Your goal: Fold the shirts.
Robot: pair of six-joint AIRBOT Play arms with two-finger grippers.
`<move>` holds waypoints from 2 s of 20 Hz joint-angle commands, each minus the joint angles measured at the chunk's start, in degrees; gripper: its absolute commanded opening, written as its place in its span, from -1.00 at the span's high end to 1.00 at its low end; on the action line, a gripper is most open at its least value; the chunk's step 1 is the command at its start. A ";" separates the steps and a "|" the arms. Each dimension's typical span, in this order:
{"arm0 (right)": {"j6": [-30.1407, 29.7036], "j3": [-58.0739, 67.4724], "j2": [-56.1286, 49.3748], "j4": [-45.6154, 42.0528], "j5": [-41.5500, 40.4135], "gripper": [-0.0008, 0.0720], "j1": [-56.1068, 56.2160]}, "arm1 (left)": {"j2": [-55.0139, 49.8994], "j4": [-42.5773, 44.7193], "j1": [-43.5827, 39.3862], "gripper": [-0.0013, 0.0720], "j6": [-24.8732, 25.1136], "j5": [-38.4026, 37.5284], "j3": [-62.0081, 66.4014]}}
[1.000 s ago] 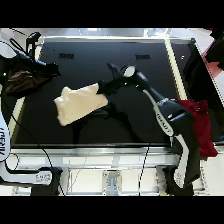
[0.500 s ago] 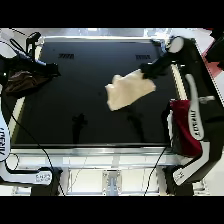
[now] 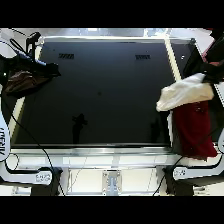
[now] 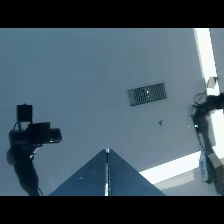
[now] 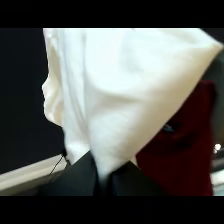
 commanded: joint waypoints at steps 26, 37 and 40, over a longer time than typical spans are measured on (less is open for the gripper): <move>-6.08 -50.31 46.82 6.21 -8.26 -0.22 -25.14 | -0.04 -0.02 -2.93 0.93 -1.05 0.02 0.00; -14.27 -34.27 41.31 46.14 -24.39 -0.22 -6.43 | -0.04 -2.51 -2.95 0.93 -1.09 0.07 0.00; -14.03 -38.97 36.13 38.51 -24.61 -0.22 5.55 | -0.04 -4.85 -2.95 0.93 -1.09 0.00 0.00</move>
